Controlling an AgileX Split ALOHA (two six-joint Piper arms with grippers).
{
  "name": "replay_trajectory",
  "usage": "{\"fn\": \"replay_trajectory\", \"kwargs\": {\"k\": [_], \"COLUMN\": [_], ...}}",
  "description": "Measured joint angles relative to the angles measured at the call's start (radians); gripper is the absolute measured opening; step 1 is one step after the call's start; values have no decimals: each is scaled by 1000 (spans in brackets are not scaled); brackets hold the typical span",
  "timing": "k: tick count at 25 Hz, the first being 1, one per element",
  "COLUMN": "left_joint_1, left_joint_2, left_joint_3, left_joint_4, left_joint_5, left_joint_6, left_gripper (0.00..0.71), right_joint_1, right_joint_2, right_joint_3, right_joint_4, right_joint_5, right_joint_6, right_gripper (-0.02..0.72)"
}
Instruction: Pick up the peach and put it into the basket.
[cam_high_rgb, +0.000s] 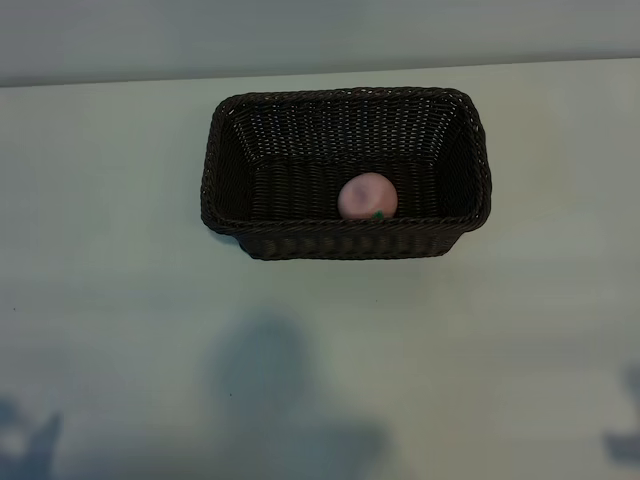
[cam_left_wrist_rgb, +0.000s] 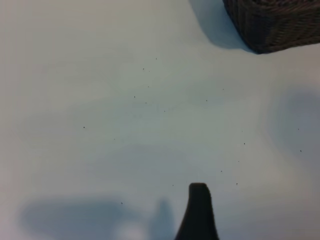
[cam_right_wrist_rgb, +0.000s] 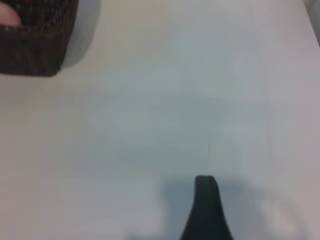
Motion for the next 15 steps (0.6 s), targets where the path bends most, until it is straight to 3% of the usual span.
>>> {"fn": "replay_trajectory", "kwargs": {"k": [7,15], "left_joint_1": [0,0], "left_joint_2": [0,0], "left_joint_3": [0,0], "left_joint_4": [0,0], "left_joint_5": [0,0], "left_joint_6": [0,1], "left_gripper": [590,590], "right_joint_1": [0,0], "right_joint_2": [0,0], "right_joint_3": [16,16], "right_joint_4": [-11,-11], "right_joint_5": [-42,-44], "right_joint_6": [50,62], "right_gripper": [526,526]}}
